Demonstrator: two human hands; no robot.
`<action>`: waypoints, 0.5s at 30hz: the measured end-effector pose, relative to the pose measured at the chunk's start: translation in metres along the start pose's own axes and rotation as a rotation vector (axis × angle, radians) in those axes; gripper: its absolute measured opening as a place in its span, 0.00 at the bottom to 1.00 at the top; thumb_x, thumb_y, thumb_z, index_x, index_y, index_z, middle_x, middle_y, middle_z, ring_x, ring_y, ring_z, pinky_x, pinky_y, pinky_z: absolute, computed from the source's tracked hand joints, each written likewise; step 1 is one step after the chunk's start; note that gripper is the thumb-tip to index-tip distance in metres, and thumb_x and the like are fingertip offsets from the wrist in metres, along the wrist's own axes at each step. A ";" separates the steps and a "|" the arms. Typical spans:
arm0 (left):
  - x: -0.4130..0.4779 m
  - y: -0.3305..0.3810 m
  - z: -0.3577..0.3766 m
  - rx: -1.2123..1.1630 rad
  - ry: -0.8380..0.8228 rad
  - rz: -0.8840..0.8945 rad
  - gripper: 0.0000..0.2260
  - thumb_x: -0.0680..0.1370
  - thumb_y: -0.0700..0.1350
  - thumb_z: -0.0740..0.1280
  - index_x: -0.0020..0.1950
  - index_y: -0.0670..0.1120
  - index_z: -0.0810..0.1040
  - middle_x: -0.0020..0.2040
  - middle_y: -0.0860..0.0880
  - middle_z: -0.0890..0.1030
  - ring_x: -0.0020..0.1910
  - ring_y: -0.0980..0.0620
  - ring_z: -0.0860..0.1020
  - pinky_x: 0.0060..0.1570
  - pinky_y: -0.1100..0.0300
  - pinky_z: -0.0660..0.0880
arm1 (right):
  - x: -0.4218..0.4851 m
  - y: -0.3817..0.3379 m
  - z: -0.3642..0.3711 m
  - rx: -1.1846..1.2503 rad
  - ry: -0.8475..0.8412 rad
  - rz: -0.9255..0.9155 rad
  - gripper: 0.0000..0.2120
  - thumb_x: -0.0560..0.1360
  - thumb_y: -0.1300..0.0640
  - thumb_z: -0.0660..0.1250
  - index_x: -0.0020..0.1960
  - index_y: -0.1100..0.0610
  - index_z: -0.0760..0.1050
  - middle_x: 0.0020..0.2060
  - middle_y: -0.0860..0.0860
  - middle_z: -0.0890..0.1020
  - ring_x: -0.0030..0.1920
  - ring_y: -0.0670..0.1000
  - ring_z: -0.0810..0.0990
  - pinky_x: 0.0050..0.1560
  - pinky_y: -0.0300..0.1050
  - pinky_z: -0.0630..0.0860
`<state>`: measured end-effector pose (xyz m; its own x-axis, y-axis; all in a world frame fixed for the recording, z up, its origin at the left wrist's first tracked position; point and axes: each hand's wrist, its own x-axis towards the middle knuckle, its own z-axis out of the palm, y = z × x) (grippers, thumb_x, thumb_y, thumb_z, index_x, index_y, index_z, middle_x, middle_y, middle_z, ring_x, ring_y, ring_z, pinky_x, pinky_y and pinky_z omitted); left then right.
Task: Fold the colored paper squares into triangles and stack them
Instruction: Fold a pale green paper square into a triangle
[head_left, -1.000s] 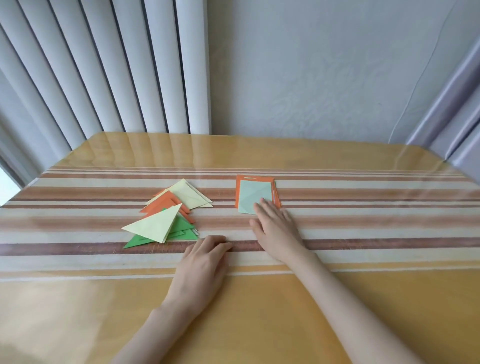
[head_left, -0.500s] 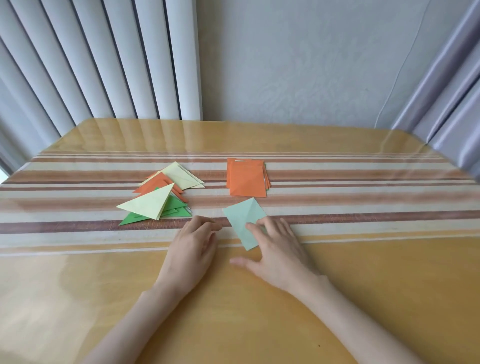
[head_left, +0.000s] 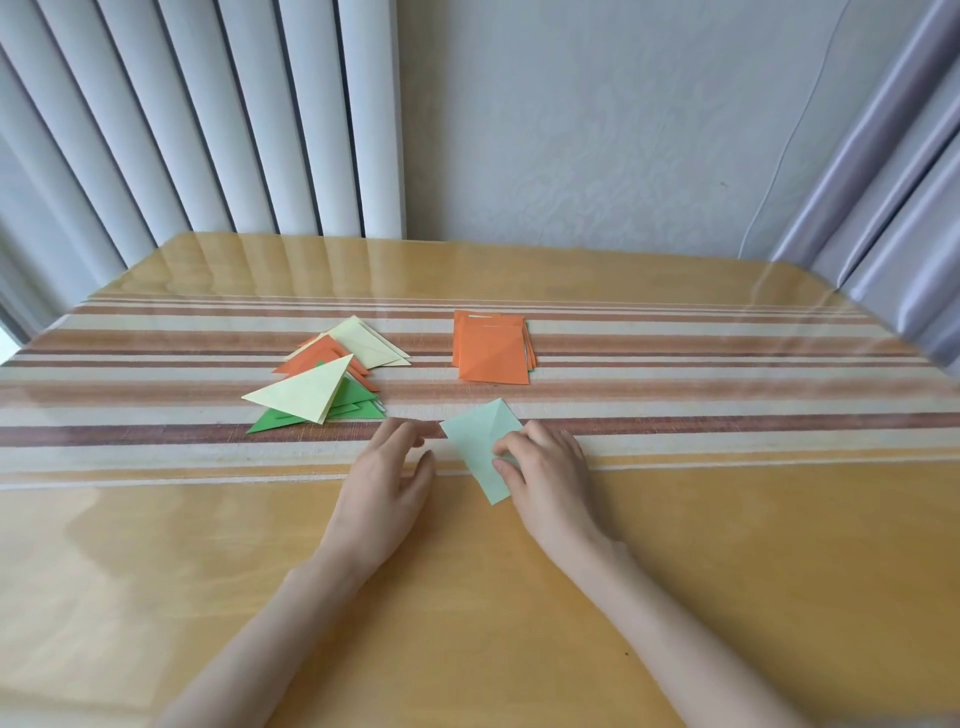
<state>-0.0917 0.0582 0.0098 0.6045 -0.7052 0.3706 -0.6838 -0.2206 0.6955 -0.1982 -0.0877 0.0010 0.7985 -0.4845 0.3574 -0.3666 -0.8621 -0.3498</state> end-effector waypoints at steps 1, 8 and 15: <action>0.005 -0.002 0.001 0.049 -0.053 0.017 0.16 0.78 0.34 0.64 0.64 0.45 0.75 0.59 0.53 0.75 0.58 0.59 0.74 0.54 0.75 0.66 | 0.002 0.001 -0.001 0.005 -0.026 -0.007 0.04 0.73 0.60 0.72 0.47 0.59 0.80 0.42 0.52 0.78 0.44 0.57 0.77 0.51 0.53 0.74; 0.046 -0.004 0.015 0.229 -0.241 -0.276 0.28 0.76 0.56 0.67 0.73 0.47 0.66 0.69 0.50 0.69 0.69 0.48 0.64 0.67 0.52 0.60 | 0.000 0.010 -0.008 -0.053 0.004 0.356 0.24 0.73 0.36 0.64 0.61 0.52 0.74 0.58 0.50 0.72 0.60 0.53 0.67 0.60 0.46 0.63; 0.042 -0.005 0.024 0.370 -0.256 -0.231 0.28 0.75 0.62 0.65 0.73 0.54 0.66 0.71 0.52 0.63 0.71 0.49 0.59 0.66 0.55 0.55 | -0.003 -0.002 -0.002 0.028 -0.020 0.393 0.26 0.71 0.37 0.67 0.63 0.51 0.71 0.61 0.48 0.69 0.64 0.52 0.63 0.63 0.43 0.57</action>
<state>-0.0731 0.0135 0.0065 0.6687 -0.7425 0.0377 -0.6713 -0.5812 0.4599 -0.2008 -0.0852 0.0018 0.6088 -0.7738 0.1747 -0.6333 -0.6067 -0.4805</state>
